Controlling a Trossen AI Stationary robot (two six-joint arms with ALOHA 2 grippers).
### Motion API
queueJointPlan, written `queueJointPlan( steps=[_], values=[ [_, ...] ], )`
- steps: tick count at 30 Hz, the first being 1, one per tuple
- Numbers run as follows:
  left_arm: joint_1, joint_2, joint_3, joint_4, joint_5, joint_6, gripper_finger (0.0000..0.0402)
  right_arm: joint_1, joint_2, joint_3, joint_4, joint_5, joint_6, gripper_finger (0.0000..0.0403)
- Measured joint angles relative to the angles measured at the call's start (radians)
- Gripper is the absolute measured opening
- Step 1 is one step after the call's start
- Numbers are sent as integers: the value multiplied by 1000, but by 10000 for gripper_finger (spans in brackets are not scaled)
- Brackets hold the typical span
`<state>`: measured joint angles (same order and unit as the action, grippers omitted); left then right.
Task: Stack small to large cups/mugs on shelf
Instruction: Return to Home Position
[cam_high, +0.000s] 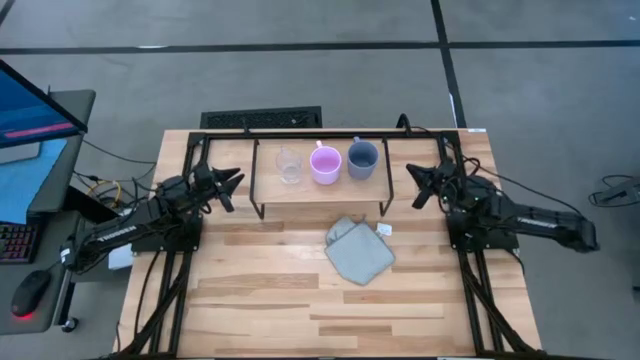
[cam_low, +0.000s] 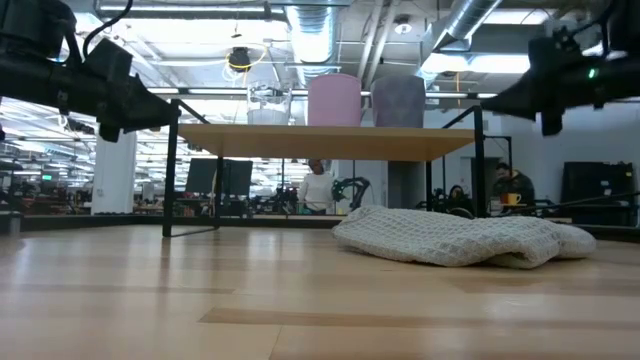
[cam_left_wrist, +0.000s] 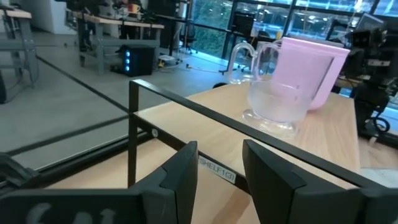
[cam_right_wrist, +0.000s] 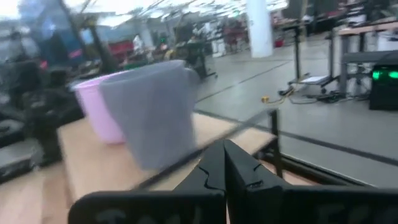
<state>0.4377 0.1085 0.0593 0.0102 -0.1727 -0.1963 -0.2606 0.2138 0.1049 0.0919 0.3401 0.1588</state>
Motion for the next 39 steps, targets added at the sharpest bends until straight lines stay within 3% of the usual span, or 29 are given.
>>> queueJointPlan(
  steps=[4,7,14,20,39],
  values=[
    [0,0,0,-4,-9,0,119,-80,0,-98,109,-54,43,10],
    [0,0,0,-6,-8,0,119,-124,3,-97,83,-125,58,10],
    [0,0,0,-39,-42,-22,119,-186,1,-97,92,-174,70,10],
    [0,3,3,-114,20,-22,119,-222,1,-97,59,-233,68,10],
    [0,10,3,-122,36,-6,119,-241,1,-97,-47,-238,57,10]
  ],
)
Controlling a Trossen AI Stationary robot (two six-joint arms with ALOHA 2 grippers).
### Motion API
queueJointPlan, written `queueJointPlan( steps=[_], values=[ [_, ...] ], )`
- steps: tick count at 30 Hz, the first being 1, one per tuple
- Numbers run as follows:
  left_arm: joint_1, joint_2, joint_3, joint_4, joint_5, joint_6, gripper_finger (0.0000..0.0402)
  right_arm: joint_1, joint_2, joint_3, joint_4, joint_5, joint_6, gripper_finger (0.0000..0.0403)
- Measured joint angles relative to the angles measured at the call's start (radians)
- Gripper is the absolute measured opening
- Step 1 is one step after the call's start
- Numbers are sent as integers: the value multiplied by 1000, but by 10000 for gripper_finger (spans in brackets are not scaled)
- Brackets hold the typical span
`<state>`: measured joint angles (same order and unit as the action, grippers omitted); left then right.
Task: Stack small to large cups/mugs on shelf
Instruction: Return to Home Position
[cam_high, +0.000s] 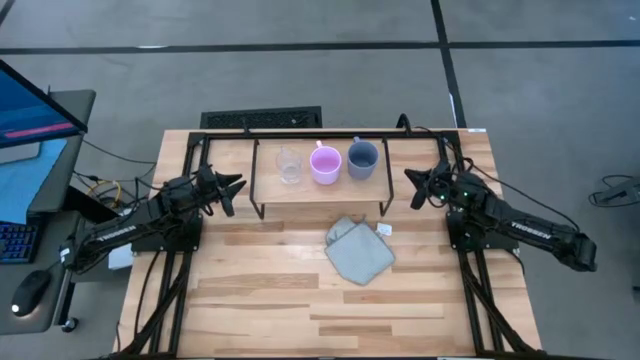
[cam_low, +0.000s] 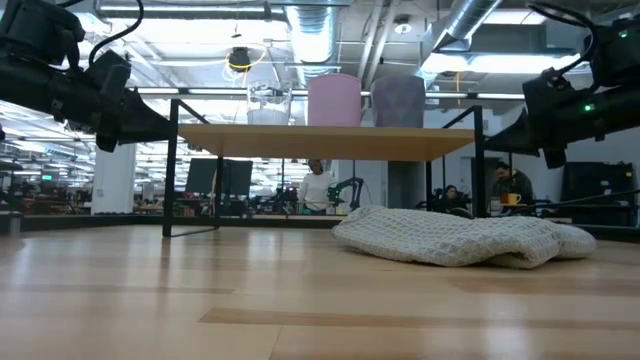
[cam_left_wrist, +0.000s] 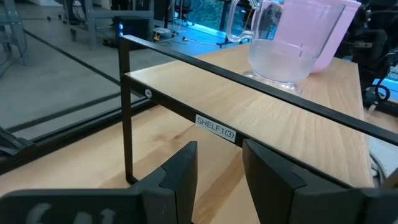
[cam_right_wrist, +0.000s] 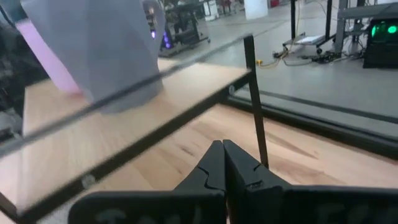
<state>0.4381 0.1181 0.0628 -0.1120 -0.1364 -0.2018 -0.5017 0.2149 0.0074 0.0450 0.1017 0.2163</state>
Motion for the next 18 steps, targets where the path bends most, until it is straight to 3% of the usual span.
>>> queueJointPlan(
  steps=[18],
  values=[
    [0,0,-1,-2,5,4,119,10,1,0,-19,0,-7,10]
  ],
)
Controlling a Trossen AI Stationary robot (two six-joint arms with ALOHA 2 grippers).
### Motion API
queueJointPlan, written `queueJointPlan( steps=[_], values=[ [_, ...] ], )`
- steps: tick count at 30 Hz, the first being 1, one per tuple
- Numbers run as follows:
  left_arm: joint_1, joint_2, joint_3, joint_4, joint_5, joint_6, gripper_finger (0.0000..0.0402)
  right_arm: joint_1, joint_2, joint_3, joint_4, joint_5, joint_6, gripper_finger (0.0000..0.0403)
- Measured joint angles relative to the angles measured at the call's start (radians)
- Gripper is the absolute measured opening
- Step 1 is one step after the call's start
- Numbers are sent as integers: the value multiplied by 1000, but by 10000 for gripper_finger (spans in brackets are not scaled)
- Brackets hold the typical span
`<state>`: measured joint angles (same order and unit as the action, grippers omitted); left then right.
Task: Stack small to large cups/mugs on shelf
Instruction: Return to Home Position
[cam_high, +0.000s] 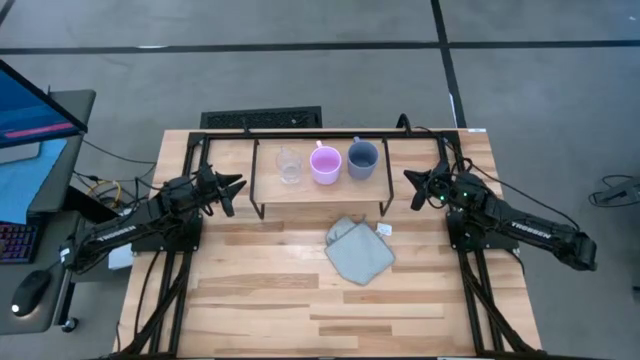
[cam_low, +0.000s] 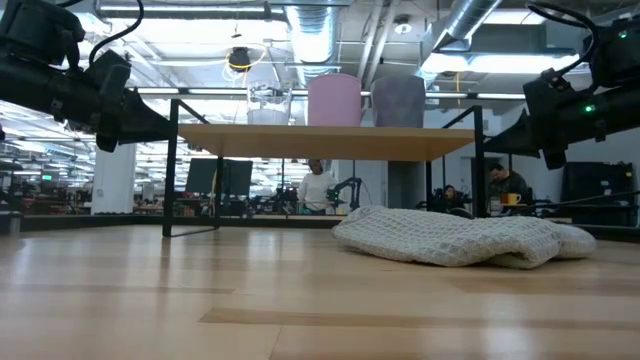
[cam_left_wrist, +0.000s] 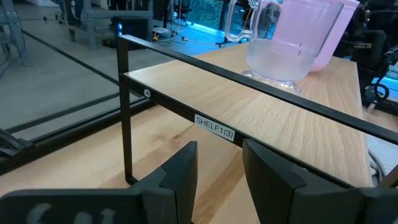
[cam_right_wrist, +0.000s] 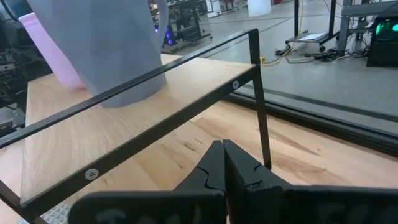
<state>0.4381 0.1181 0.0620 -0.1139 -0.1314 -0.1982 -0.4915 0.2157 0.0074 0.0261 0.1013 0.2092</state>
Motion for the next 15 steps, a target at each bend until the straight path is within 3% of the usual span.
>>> queueJointPlan(
  steps=[15],
  values=[
    [0,0,-1,0,1,0,119,0,0,0,0,3,0,34]
  ],
)
